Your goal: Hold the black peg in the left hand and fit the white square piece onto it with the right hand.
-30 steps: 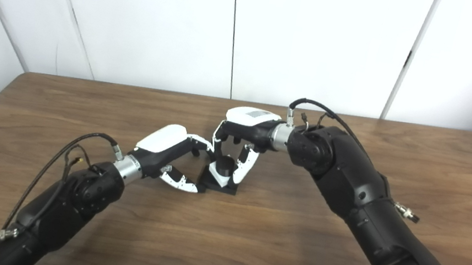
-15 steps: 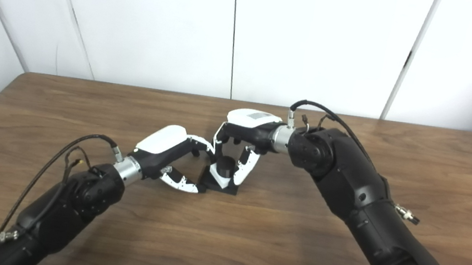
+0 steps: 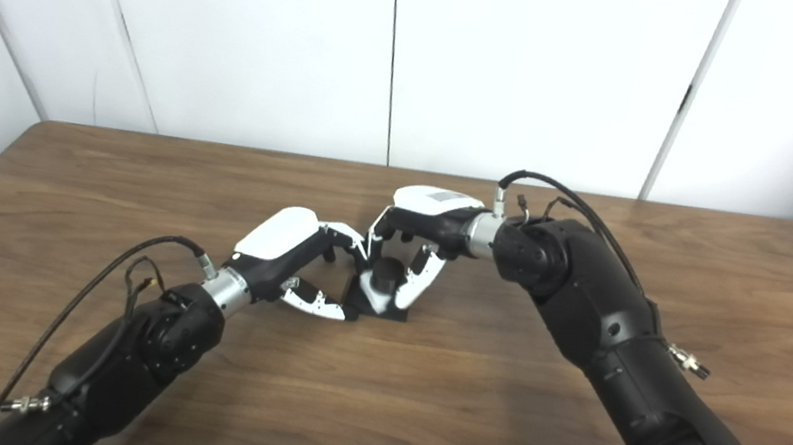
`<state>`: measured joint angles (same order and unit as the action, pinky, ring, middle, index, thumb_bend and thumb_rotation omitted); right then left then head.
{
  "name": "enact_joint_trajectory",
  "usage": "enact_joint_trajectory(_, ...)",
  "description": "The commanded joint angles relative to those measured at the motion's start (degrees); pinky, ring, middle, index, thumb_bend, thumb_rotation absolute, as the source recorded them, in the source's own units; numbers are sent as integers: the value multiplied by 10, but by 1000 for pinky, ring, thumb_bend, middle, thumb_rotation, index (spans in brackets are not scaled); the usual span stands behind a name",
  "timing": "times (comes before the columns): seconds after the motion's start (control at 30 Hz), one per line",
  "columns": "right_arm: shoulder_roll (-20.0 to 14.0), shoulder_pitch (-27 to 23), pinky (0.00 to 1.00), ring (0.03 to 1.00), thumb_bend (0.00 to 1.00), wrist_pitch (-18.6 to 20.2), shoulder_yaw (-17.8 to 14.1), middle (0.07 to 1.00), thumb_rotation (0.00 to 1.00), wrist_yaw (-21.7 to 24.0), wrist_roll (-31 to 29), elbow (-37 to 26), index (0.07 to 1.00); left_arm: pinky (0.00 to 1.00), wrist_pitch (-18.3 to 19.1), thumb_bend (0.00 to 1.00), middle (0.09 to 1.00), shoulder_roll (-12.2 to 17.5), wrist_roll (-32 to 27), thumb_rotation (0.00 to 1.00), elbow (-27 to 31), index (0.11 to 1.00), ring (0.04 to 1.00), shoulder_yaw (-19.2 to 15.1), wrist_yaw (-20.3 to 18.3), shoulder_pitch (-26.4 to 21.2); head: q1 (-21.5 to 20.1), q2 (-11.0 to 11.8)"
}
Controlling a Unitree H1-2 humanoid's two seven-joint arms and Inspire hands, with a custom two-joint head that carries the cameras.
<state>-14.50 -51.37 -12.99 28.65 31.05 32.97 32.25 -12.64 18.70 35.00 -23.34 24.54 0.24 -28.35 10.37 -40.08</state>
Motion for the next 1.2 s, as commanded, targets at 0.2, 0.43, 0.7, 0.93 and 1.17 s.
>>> enact_joint_trajectory(0.2, 3, -27, 734, 826, 1000, -3, -19, 830, 560, -38, -5, -17, 899, 602, 37, 523, 777, 8, 29, 71, -37, 491, 729, 15, -26, 21, 1, -1)
enact_joint_trajectory(0.43, 1, -24, 728, 817, 1000, 2, -28, 824, 562, -47, -8, -23, 893, 609, 36, 523, 776, 8, 28, 70, -37, 491, 731, 14, -27, 21, 1, -2)
enact_joint_trajectory(0.7, -4, -23, 745, 847, 1000, 11, -54, 848, 671, -50, -27, -33, 914, 609, 37, 523, 778, 9, 27, 71, -35, 491, 725, 13, -28, 23, 1, -2)
enact_joint_trajectory(0.93, -14, 4, 704, 801, 941, -33, -137, 864, 721, -93, -110, -39, 912, 606, 34, 523, 775, 12, 25, 72, -34, 490, 728, 12, -27, 25, -1, -1)
enact_joint_trajectory(1.17, -38, 67, 676, 789, 855, -51, -185, 856, 571, -124, -152, -67, 859, 605, 30, 523, 773, 19, 22, 73, -29, 490, 725, 10, -30, 28, -10, 6)
